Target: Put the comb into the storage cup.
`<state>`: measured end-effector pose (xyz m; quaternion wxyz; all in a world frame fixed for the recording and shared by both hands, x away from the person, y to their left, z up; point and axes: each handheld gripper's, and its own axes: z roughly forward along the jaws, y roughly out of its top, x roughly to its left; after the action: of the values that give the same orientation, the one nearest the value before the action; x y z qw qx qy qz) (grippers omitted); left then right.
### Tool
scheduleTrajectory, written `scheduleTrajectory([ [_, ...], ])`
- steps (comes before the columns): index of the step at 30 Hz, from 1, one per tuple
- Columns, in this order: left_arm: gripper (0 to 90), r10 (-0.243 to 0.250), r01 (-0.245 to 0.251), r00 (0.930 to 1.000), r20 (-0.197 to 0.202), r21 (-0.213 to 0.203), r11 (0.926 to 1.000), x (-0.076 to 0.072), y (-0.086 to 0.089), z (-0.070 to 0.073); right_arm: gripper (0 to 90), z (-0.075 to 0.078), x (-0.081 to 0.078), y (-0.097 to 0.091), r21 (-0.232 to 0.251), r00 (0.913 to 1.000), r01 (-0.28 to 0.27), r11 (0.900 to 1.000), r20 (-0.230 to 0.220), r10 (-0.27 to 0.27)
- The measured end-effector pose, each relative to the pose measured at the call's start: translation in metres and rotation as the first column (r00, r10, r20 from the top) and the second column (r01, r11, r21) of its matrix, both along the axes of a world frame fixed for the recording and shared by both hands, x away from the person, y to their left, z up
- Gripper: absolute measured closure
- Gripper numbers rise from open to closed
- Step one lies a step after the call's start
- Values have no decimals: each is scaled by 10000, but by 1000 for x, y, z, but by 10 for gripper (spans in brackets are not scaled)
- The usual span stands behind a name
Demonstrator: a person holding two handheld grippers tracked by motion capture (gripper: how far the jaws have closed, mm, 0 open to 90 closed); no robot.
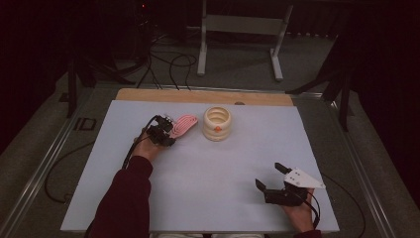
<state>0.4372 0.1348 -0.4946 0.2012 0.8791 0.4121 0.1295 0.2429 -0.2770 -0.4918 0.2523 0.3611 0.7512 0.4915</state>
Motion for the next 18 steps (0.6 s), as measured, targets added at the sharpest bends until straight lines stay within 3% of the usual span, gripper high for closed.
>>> scheduleTrajectory([
  [18,699,-32,35,9955,944,-22,10000,-20,12,19,83,0,0,1,19,10000,-37,10000,-22,37],
])
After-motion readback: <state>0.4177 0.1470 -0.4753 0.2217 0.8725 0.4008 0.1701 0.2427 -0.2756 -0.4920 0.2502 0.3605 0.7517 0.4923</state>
